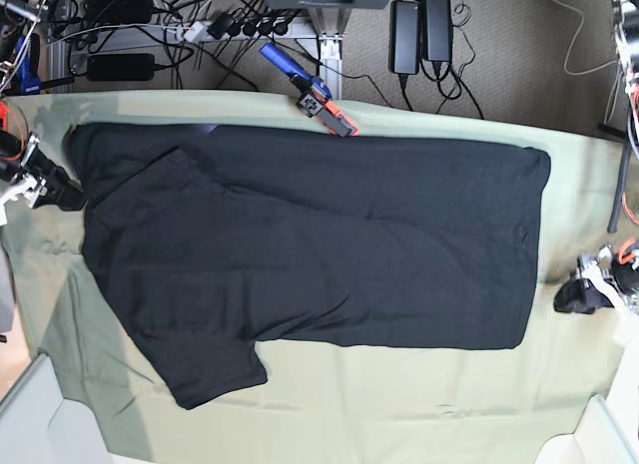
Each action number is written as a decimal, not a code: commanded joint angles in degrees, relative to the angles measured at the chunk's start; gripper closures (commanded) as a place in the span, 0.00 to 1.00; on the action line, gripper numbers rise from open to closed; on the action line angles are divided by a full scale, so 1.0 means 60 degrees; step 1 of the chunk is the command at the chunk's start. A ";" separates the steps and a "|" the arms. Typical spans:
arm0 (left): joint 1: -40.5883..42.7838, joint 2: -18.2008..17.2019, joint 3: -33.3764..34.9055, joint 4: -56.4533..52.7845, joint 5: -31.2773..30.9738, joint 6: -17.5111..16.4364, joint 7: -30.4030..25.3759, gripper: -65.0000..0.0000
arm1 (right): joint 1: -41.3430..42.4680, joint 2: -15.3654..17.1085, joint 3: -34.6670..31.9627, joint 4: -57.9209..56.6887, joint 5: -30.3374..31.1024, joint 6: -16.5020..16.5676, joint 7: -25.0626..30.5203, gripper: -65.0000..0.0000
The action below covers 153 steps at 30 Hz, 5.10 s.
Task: Fold the T-shirt properly
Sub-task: 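Grasp the shirt's opposite edge with both grippers, then fold the grasped edge over toward the shirt's middle with both grippers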
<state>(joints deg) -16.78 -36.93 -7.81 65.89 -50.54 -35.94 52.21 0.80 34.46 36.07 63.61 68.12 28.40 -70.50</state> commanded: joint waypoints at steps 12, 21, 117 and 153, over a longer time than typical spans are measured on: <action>-0.1351 0.0277 -0.0080 0.0823 0.0576 0.0310 0.0262 0.48 | 0.0138 0.0419 0.0164 0.0193 0.0215 0.0805 0.0153 0.39; -0.1304 0.0364 0.0350 0.1479 0.0361 0.0310 0.0302 0.48 | 0.1705 0.0197 0.0153 0.0237 -0.0586 0.0798 0.0270 0.39; -0.3388 0.2350 0.0925 -0.5027 0.0896 -0.0676 -0.0186 1.00 | 0.5187 -0.0969 -0.1679 -0.3654 -0.5490 0.0317 0.3963 0.39; -0.3395 0.1803 0.0925 -0.4860 -0.0433 -0.0676 0.0328 1.00 | 0.5206 -0.0936 -0.3650 -0.3348 -0.4528 0.0339 0.3734 1.00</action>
<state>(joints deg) -35.11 -25.26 -2.11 35.57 -52.05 -38.19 54.76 30.35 27.62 14.11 42.44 40.05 27.90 -48.56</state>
